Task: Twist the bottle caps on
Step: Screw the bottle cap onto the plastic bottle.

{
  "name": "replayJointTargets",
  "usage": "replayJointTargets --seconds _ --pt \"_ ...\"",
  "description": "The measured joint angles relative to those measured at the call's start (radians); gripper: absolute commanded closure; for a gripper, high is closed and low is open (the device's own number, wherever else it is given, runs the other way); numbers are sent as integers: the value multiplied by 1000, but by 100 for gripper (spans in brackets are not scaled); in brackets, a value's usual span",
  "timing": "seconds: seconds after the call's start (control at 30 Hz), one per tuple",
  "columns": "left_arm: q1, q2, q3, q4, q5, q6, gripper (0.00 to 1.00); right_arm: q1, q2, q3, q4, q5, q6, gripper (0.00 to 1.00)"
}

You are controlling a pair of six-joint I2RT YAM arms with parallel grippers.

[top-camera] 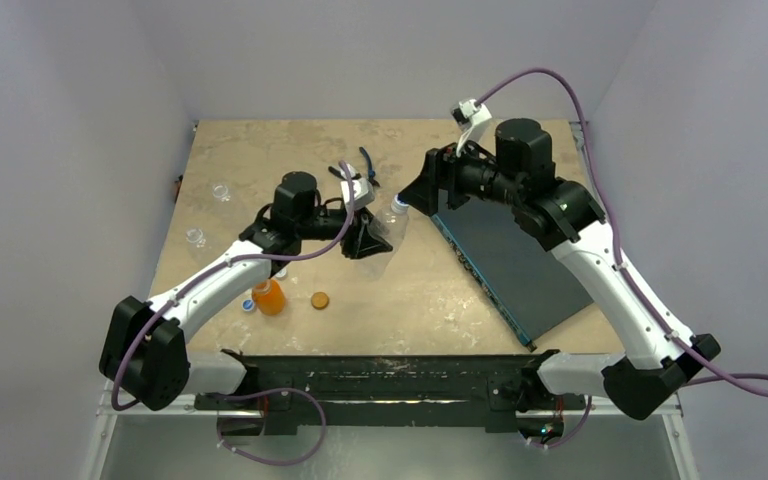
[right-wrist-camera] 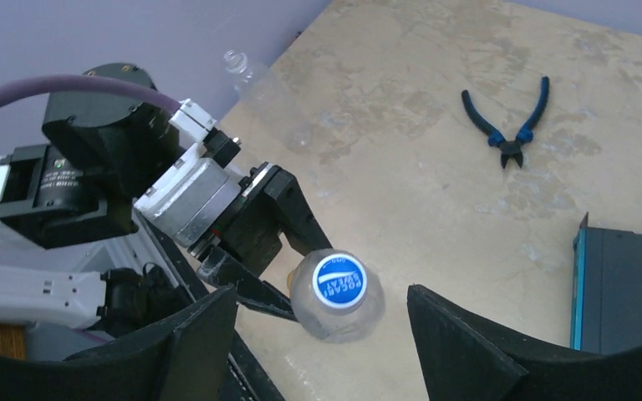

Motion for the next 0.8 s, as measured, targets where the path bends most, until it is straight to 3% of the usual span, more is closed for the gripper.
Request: replayJointTargets --seconds 0.3,0.7,0.8 --pt "1 -1 0 -1 271 -42 100 8 12 -30 -19 -178 -121 39" --pt "1 -1 0 0 348 -58 100 49 18 -44 -40 -251 -173 50" --pt "1 -1 0 1 351 -65 100 49 18 -48 -45 -251 -177 60"
